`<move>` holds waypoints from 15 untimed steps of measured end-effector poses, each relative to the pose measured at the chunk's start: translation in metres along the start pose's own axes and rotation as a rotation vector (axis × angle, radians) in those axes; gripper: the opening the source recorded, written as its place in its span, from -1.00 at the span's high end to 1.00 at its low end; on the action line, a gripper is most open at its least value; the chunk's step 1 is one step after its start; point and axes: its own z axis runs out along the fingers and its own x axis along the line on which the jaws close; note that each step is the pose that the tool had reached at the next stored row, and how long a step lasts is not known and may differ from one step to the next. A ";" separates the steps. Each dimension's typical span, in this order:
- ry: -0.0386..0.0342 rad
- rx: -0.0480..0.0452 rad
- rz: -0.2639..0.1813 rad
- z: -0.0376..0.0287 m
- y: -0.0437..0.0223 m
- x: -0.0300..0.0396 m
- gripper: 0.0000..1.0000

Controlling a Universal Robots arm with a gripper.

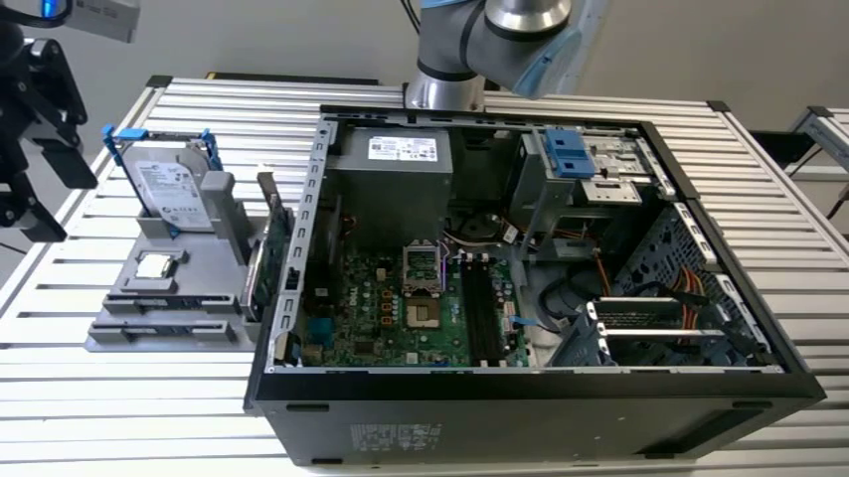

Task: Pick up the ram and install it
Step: 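Pick up the ram and move it above insertion slot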

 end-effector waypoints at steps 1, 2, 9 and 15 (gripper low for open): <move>0.0002 0.0000 0.000 0.0004 0.0000 0.0000 -1.00; 0.0004 0.0000 0.000 0.0010 0.0000 0.0000 -1.00; 0.0005 0.0000 0.000 0.0047 -0.0001 -0.0004 -1.00; 0.0004 0.0001 0.000 0.0085 -0.0002 -0.0010 -1.00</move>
